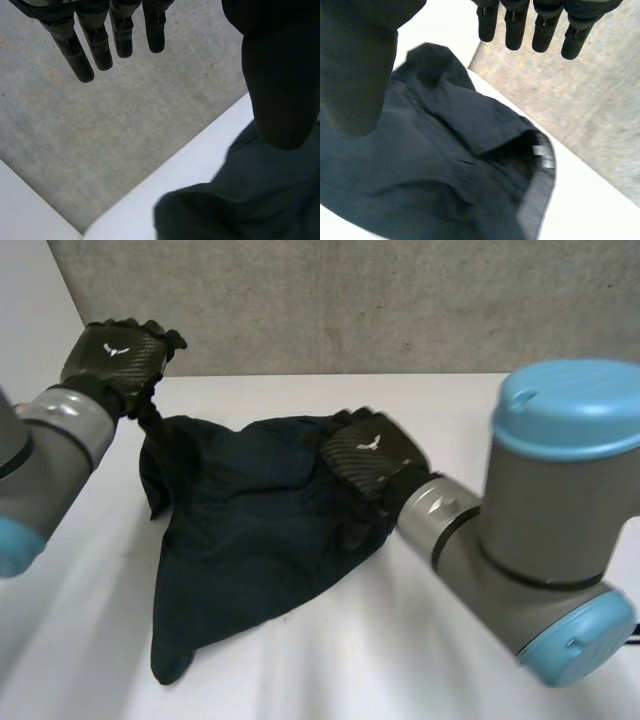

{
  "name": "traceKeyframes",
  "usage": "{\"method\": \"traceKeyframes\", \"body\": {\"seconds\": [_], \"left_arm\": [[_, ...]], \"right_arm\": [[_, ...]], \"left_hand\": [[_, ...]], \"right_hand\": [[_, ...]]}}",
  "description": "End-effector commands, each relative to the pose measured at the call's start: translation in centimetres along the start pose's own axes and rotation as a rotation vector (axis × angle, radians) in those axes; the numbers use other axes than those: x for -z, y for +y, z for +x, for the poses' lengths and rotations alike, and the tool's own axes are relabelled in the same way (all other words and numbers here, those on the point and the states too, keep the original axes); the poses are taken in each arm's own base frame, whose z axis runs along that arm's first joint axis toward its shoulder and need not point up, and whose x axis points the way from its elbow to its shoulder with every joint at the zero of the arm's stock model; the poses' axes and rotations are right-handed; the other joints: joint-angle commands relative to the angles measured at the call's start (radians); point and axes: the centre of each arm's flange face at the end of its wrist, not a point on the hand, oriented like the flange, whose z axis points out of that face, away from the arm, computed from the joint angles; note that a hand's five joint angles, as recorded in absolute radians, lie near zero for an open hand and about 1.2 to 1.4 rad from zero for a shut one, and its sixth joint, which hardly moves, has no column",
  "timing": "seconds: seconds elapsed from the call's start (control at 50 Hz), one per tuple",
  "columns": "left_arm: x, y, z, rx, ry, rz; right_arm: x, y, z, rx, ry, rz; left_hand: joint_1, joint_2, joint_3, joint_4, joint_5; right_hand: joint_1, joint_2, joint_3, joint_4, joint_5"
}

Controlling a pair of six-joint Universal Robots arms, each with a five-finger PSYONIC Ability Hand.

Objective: Fold the laundry.

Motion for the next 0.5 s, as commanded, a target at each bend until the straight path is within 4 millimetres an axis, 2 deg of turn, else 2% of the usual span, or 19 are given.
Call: {"method": "traceKeyframes", "body": {"seconds": [0.02, 0.14, 0.26, 0.34, 0.5], "left_arm": [[5.8, 1.8, 0.0, 0.239, 0.019, -0.182], [10.5, 5.0, 0.8, 0.451, 0.001, -0.415], [12.7, 8.0, 1.4, 0.592, -0.033, -0.568], [13.1, 9.6, 2.2, 0.615, -0.016, -0.615], [11.5, 13.0, 2.8, 0.586, -0.049, -0.663]], "right_arm": [[-1.9, 1.4, 3.7, 0.226, 0.036, -0.016], [-4.4, 3.9, 3.6, 0.437, -0.129, 0.022], [-7.0, 7.2, 3.7, 0.552, -0.224, 0.015], [-8.1, 9.2, 3.3, 0.586, -0.260, -0.017], [-9.5, 11.8, 2.7, 0.644, -0.288, -0.034]], "left_hand": [[0.013, 0.008, -0.003, 0.010, 0.016], [0.013, 0.008, -0.003, 0.010, 0.016], [0.013, 0.008, -0.003, 0.010, 0.016], [0.040, 0.034, 0.023, 0.036, 0.043], [0.063, 0.057, 0.047, 0.060, 0.066]], "right_hand": [[-0.054, -0.034, -0.032, -0.032, -0.047], [-0.054, -0.034, -0.032, -0.032, -0.047], [0.013, 0.033, 0.035, 0.035, 0.020], [0.054, 0.074, 0.076, 0.076, 0.061], [0.148, 0.168, 0.170, 0.170, 0.155]]}}
